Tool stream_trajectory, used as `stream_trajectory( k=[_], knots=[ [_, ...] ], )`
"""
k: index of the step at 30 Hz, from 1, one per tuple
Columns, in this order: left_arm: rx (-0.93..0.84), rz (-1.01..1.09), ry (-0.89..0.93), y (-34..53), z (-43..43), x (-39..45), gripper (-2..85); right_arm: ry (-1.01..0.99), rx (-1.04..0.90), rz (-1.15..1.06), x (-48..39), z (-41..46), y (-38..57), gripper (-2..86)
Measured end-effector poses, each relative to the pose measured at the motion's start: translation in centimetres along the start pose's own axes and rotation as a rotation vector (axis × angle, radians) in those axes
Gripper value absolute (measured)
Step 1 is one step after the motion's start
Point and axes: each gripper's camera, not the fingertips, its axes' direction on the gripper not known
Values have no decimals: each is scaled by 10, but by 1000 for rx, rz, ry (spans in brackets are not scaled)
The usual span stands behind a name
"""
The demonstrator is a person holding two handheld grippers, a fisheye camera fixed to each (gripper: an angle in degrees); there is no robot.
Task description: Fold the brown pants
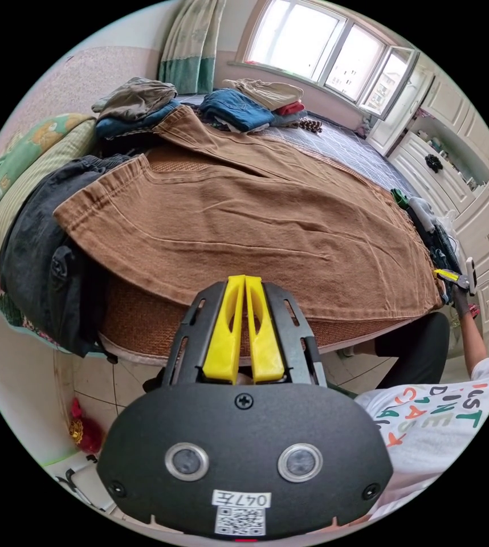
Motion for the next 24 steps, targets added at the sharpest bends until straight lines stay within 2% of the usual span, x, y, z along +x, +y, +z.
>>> stream_trajectory(
  k=[8, 16, 24],
  knots=[
    [-11, 12, -2, 3, 0, -3, -10, -93, -24, -233, -3, 1, -43, 1],
    [-13, 15, -28, 6, -1, 0, -10, -76, -213, -596, -37, 19, -112, 7],
    [-9, 12, -15, 11, 0, -6, -10, -23, -274, -652, -49, 37, -135, 7]
  ],
)
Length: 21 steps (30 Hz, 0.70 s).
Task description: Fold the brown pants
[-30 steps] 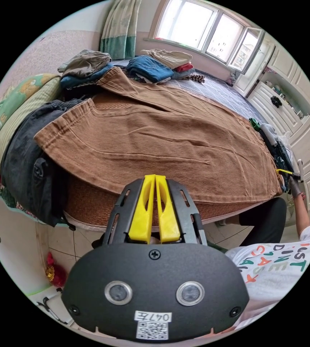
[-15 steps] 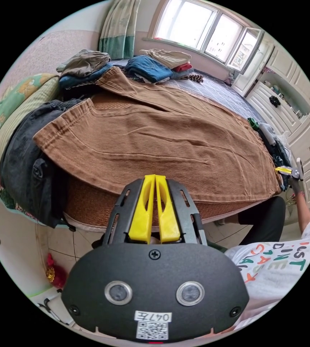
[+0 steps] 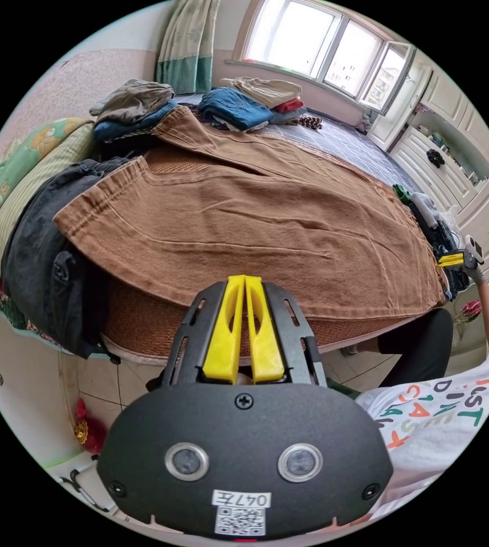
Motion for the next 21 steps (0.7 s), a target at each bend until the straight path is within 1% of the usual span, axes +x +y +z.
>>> stream_trajectory(
  k=[6, 9, 13, 18, 21],
  knots=[
    [7, -10, 14, 5, 0, -5, -10, -58, -21, -17, 10, 24, -7, 9],
    [6, -4, 8, 5, 0, -4, -10, -76, -77, -45, 10, 44, -4, 9],
    [13, -12, 20, 9, 0, -8, -10, -78, -35, -51, 8, 54, 8, 9],
    [11, -10, 21, 10, 0, -9, -10, -94, -55, -69, 5, 79, 23, 8],
    [15, -10, 15, 12, 0, -8, -10, -120, -65, -41, 5, 95, 38, 7]
  ],
)
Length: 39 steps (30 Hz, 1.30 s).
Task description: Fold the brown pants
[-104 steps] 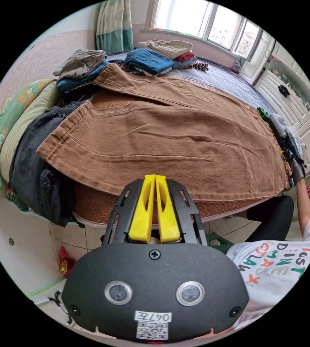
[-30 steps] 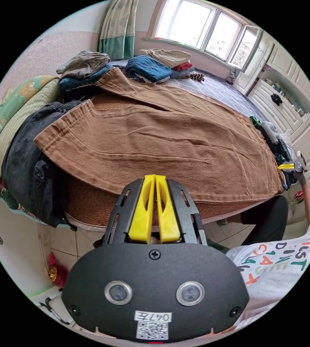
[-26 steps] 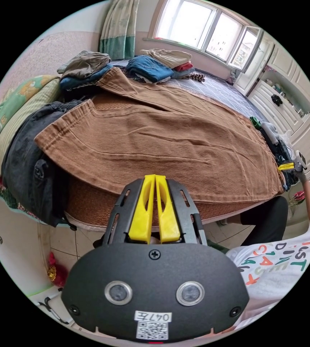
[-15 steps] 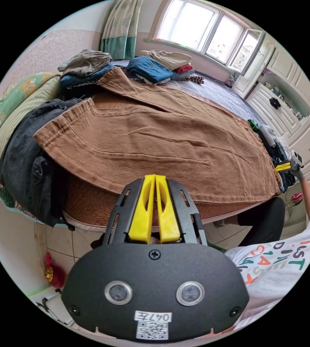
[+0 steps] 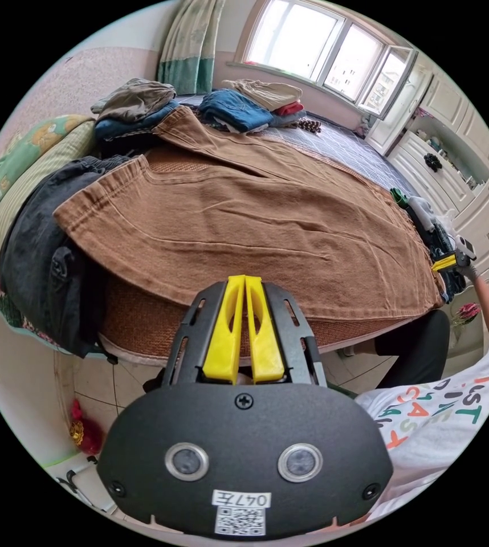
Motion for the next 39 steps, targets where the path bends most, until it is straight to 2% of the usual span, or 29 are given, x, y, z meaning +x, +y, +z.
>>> stream_trajectory(
  k=[2, 14, 16, 22, 23, 25, 26, 31, 34, 39],
  knots=[
    [7, -3, -5, 2, 0, 1, -10, -33, -2, 57, 5, 9, 11, 6],
    [19, 6, 9, 7, -1, -1, -10, -435, -58, 828, 48, 83, 120, 1],
    [22, 5, 16, 7, -1, -2, -10, -567, -9, 995, 52, 101, 162, -2],
    [33, 12, 17, 10, 0, -1, -10, -738, 211, 1257, 17, 124, 244, 9],
    [33, 15, 14, 9, 0, -1, -10, -752, 256, 1267, 14, 122, 250, 12],
    [33, 16, 13, 10, 0, 0, -10, -746, 525, 1300, -1, 97, 275, 8],
    [34, 17, 12, 10, 0, 0, -10, -728, 561, 1296, -5, 90, 277, 7],
    [35, 12, 13, 10, 0, 1, -10, -597, 337, 1083, -17, 69, 228, 9],
    [35, 11, 7, 10, 0, 3, -10, -550, 250, 1035, -21, 60, 198, 8],
    [33, 17, -4, 10, 1, 6, -10, -509, 206, 946, -22, 35, 150, -2]
  ],
)
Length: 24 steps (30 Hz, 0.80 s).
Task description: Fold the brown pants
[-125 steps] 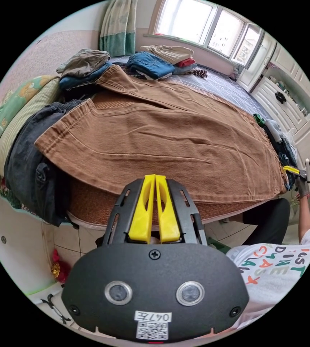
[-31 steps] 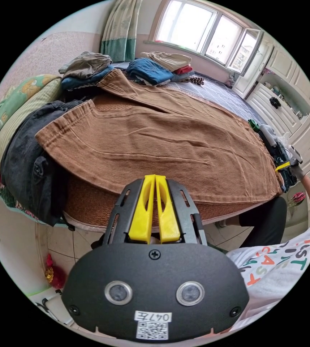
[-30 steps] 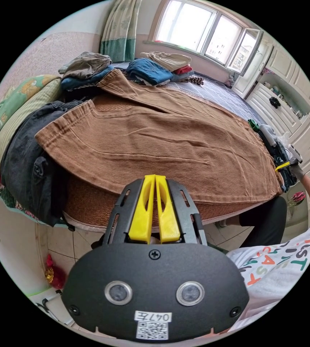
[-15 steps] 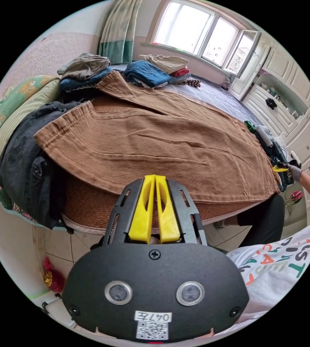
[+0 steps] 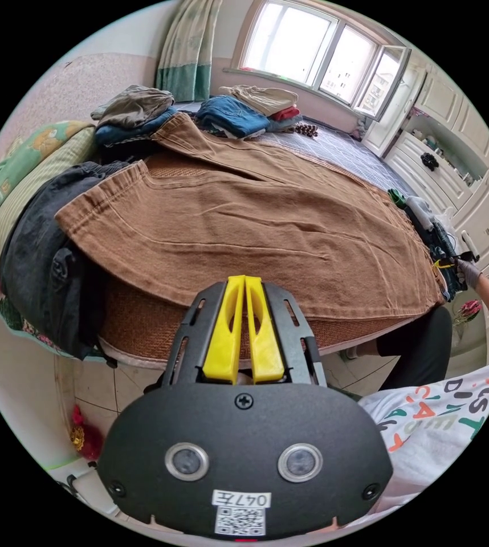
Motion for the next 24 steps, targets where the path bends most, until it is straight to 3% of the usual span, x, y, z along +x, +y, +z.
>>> stream_trajectory(
  k=[2, 6, 12, 19, 24],
  knots=[
    [-1, -1, 5, 0, 0, -1, -10, 57, 10, -105, -28, -10, -11, -2],
    [-1, -5, 15, 0, 1, -3, -10, 423, 42, -559, -128, -33, -17, 2],
    [-2, 4, -9, -1, 2, 3, -10, 852, -218, -999, -236, 25, -17, 11],
    [-14, 15, -21, -4, 4, 5, -10, 880, -277, -1219, -313, 50, -34, 18],
    [-10, -6, -2, -3, 4, -1, -10, 794, -276, -1182, -331, 49, -72, 16]
  ],
)
